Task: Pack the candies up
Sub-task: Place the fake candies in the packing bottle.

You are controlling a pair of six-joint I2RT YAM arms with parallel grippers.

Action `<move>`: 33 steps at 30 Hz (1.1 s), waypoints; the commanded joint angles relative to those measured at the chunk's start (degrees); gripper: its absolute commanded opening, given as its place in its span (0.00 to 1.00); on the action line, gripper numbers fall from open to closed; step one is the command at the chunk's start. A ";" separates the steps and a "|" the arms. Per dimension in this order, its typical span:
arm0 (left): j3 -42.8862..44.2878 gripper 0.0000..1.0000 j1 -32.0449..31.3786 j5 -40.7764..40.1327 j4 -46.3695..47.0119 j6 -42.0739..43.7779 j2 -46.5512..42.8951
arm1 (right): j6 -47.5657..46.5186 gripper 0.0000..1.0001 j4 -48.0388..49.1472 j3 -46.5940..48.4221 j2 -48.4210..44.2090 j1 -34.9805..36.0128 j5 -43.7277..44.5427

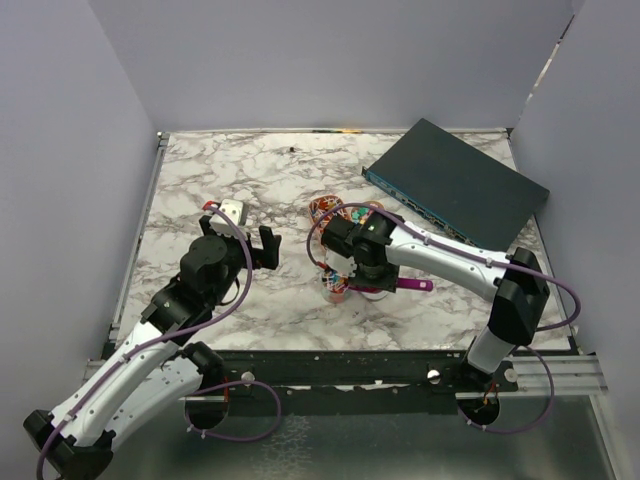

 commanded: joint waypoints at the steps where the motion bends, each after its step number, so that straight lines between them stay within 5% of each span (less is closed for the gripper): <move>1: 0.13 0.99 0.16 0.36 -1.28 0.78 -0.80 | 0.86 0.01 -3.41 2.03 0.27 0.55 3.05; 20: 0.12 0.99 0.16 0.09 -1.23 1.04 -0.72 | 1.71 0.01 1.17 -2.88 -3.96 0.77 0.01; 33: 0.07 0.99 0.16 -0.13 -1.25 0.88 -0.72 | 2.92 0.01 -3.55 1.28 -1.15 2.93 6.44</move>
